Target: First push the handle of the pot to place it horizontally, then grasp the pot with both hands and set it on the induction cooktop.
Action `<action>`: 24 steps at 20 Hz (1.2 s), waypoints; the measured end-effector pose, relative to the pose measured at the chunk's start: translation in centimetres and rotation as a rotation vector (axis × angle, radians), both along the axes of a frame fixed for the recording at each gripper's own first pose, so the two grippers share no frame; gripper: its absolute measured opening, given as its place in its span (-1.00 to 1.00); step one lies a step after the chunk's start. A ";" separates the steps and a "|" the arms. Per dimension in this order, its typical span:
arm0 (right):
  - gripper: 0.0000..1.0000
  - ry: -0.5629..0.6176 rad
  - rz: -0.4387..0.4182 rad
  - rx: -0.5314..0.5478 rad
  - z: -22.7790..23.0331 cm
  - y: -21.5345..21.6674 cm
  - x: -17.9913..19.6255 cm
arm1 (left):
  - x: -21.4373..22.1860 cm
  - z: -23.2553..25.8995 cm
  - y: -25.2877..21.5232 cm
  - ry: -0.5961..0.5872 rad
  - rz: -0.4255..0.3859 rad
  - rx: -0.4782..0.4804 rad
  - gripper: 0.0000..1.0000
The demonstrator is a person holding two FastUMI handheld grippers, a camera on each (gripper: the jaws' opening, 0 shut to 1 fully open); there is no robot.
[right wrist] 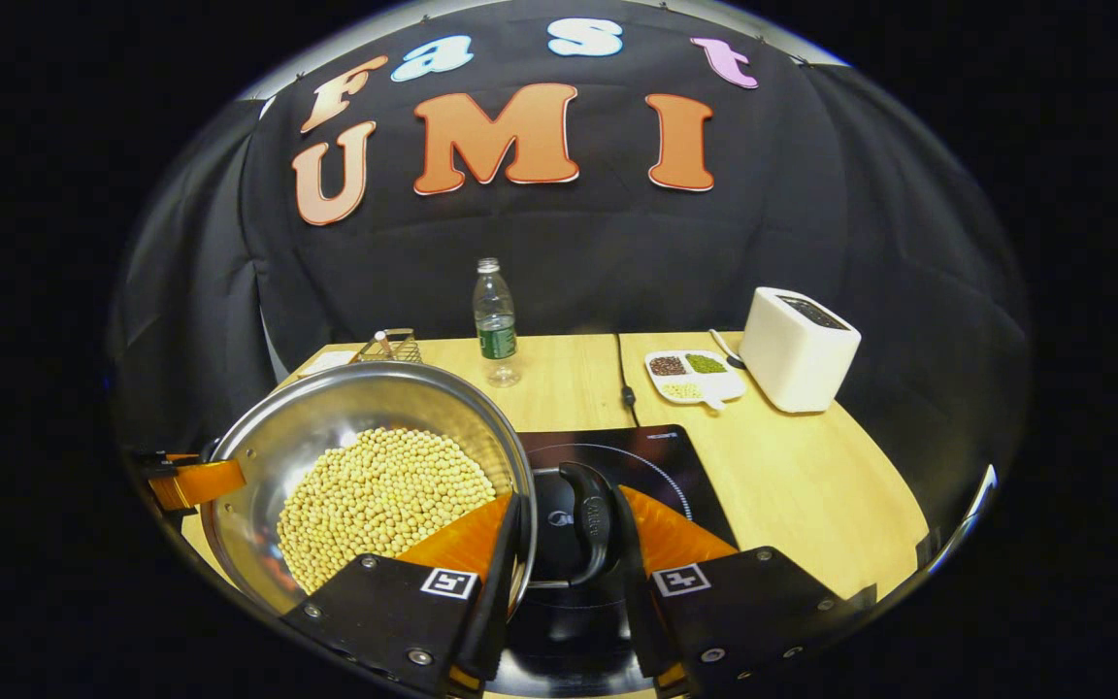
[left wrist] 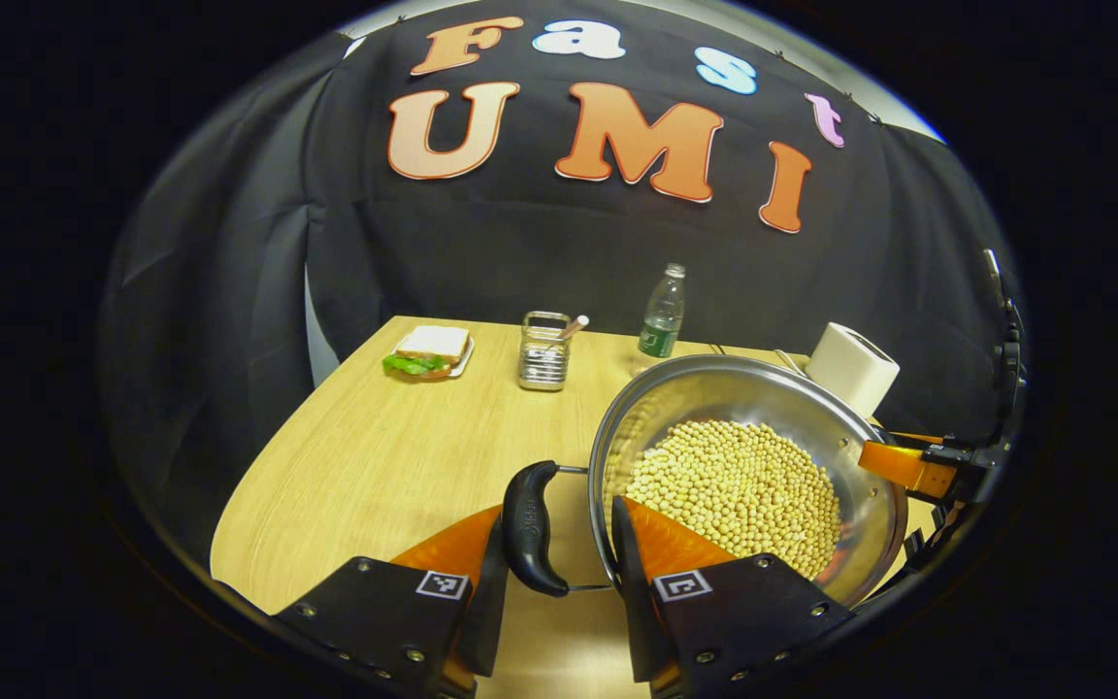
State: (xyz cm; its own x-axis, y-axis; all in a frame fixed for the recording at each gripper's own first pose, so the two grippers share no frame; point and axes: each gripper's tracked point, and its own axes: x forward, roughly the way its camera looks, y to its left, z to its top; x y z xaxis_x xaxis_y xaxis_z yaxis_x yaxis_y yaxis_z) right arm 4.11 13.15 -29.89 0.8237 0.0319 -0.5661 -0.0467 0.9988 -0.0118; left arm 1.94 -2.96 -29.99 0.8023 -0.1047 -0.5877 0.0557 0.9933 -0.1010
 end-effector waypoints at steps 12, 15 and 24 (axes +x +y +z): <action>0.02 0.023 -0.087 0.009 -1.0 -10.3 0.5 | 1.3 -1.4 -10.7 0.046 -0.112 0.031 0.09; 0.03 0.041 -0.100 0.006 -2.1 -11.8 1.1 | 2.1 -2.7 -12.4 0.074 -0.124 0.035 0.09; 0.03 0.091 -0.105 0.021 -4.5 -13.2 2.7 | 3.9 -4.9 -14.1 0.112 -0.130 0.034 0.09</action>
State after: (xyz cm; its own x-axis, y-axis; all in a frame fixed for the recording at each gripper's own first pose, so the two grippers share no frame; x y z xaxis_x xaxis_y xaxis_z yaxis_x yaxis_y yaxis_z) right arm 6.83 -0.05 -34.40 0.7684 -0.0390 -0.6387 0.0579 0.9983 0.0087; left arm 5.80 -17.05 -34.92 0.7129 -0.1823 -0.6772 0.1743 0.9814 -0.0806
